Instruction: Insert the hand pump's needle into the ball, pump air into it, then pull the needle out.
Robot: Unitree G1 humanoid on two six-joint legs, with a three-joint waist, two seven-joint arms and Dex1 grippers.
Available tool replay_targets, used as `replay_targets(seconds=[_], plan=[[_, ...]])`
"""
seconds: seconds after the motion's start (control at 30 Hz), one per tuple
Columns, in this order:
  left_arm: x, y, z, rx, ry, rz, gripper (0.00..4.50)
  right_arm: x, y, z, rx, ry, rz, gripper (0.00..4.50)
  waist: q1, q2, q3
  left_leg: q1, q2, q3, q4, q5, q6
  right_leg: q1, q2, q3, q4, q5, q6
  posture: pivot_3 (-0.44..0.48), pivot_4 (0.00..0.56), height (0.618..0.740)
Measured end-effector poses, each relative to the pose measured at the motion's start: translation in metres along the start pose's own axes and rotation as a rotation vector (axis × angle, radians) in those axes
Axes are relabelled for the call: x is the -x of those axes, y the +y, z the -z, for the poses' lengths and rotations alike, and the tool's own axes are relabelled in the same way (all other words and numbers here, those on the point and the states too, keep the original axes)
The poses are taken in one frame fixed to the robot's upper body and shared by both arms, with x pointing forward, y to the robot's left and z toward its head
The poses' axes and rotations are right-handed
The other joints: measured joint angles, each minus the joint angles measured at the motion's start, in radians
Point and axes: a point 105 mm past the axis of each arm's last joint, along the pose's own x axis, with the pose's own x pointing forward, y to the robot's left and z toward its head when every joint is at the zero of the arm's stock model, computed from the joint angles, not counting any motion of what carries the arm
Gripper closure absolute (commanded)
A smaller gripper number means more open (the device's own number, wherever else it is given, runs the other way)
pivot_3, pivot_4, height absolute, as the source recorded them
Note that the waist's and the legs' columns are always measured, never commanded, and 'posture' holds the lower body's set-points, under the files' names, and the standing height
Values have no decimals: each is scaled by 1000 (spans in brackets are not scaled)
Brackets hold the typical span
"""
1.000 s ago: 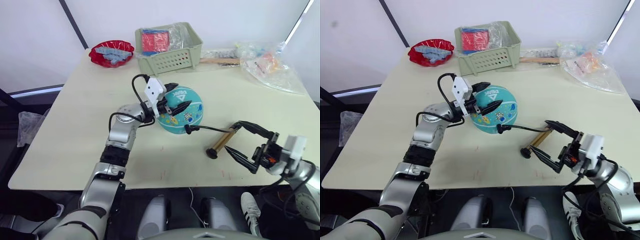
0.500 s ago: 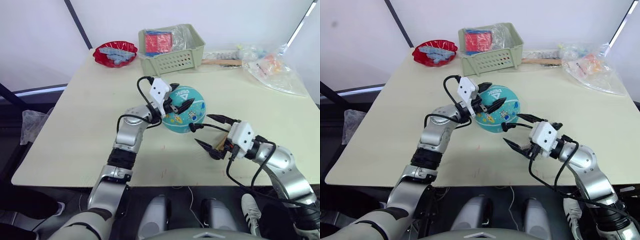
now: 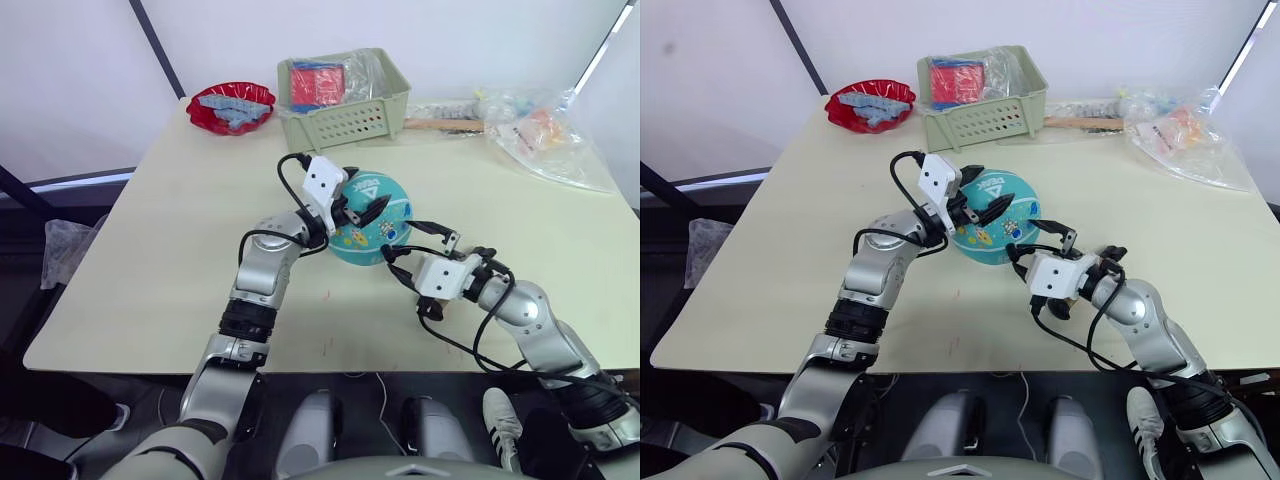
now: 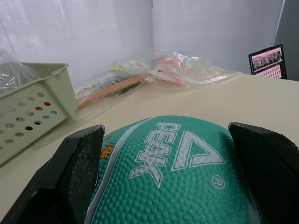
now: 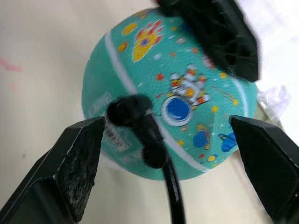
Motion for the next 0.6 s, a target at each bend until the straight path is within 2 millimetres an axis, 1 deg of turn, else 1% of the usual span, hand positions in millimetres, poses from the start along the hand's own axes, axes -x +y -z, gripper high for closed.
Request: replay_targets(seconds=[0.1, 0.23, 0.3, 0.33, 0.37, 0.43, 0.47, 0.5, 0.53, 0.6], plan=[[0, 0, 0, 2, 0, -5, 0, -1, 4, 2, 46, 7, -4, 47, 0, 0, 0, 0, 0, 0, 0, 0, 0, 0, 0, 0, 0, 0, 0, 0, 150, 738], [-1, -1, 0, 1, 0, -8, 0, -3, 4, 3, 77, 9, 10, 47, 0, 0, 0, 0, 0, 0, 0, 0, 0, 0, 0, 0, 0, 0, -1, 0, 150, 738], [0, -1, 0, -1, 1, -9, 0, -3, 5, 4, 86, 9, 12, 552, 0, 0, 0, 0, 0, -1, 0, 0, 0, 0, 0, 0, 0, 0, -1, 0, 150, 738], [0, -1, 0, -2, 1, -9, 0, -3, 5, 4, 88, 8, 13, 656, 0, 0, 0, 0, 0, -1, 0, 0, 0, 0, 0, 0, 0, 0, -1, 0, 150, 738], [0, -1, 0, -2, 2, -11, 0, -4, 4, 4, 92, 7, 18, 1053, 0, 0, 0, 0, 0, -1, 0, 0, 0, 0, 0, 0, 0, 0, -1, 0, 150, 738], [0, -1, 0, -1, 4, -11, 0, -5, 3, 4, 100, 9, 24, 2027, 0, 0, 0, 0, 0, -1, 0, 0, 0, 0, 0, 0, 0, 0, -1, 0, 150, 738], [0, -2, 0, 0, 5, -11, 0, -5, 3, 4, 105, 6, 28, 2385, 0, 0, 0, 0, 0, -1, 0, 0, 0, 0, 0, 0, 0, 0, -1, 0, 150, 738], [0, -2, 0, 0, 6, -12, 0, -5, 3, 3, 107, 4, 30, 2899, 0, 0, 0, 0, 0, -1, 0, 0, 0, 0, 0, 0, 0, 0, -1, 0, 150, 738], [0, -2, 0, 0, 7, -14, 0, -6, 4, 3, 108, 4, 28, 3580, 0, 0, 0, 0, 0, -1, 0, 0, 0, 0, 0, 0, 0, 0, -1, 0, 150, 738], [0, -1, 0, 0, 9, -20, 0, -8, 9, 5, 105, 8, 15, 4369, -1, 0, 0, 0, 0, -2, 0, 0, 0, 0, 0, 0, 0, 0, -1, 0, 150, 738]])
